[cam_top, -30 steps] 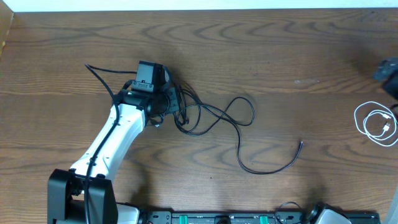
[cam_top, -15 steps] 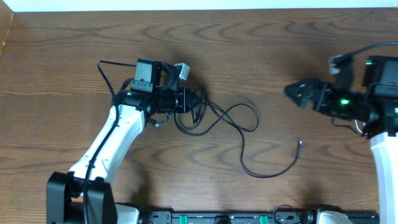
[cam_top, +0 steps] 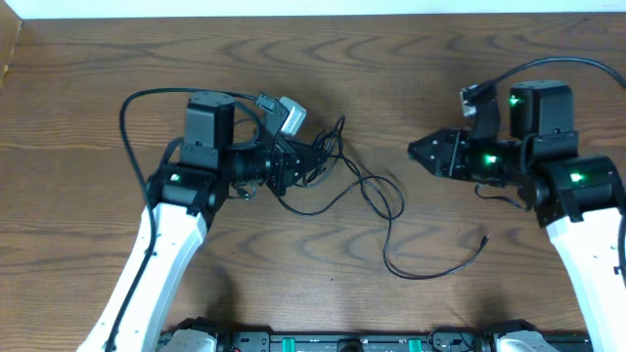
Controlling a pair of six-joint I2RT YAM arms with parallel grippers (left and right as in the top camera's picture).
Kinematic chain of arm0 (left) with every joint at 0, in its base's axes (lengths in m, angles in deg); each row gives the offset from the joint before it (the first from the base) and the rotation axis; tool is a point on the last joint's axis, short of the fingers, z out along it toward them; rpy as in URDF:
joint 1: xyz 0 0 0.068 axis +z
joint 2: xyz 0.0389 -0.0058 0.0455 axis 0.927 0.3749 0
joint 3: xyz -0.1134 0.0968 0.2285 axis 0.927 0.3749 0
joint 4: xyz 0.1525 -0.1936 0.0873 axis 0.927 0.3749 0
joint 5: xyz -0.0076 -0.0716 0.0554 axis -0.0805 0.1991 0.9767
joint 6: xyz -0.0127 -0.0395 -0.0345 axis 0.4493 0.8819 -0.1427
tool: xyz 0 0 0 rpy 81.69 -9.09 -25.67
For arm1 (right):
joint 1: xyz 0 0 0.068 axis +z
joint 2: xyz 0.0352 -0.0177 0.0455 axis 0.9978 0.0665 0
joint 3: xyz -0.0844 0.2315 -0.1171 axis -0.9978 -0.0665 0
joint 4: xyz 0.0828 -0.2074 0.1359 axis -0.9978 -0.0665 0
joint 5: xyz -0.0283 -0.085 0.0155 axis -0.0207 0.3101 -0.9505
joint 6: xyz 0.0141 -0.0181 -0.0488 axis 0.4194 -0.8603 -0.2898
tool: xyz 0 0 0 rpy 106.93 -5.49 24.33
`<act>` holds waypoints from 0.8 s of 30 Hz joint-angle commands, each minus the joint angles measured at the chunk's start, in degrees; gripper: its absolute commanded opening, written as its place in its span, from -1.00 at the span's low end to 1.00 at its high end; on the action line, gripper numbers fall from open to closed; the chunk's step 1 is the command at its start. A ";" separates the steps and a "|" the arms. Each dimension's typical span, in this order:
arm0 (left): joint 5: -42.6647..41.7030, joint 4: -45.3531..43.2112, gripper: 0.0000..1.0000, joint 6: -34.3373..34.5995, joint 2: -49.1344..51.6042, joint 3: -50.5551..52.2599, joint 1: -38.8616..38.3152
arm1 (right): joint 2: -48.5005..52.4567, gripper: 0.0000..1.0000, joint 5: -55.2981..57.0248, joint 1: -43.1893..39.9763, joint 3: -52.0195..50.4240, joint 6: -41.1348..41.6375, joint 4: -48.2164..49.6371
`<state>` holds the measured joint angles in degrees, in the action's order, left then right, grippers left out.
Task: Untangle cables
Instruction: 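Move the right gripper back to the black cables held by the left gripper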
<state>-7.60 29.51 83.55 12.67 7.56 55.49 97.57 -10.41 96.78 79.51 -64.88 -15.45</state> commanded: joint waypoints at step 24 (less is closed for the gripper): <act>-1.79 -3.65 -0.85 16.11 -8.94 -0.63 -0.09 | 5.92 0.10 -2.49 16.13 -11.37 -1.64 18.38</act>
<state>-8.54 26.43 95.70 4.41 7.56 55.49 103.52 -8.77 112.01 68.08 -67.52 2.19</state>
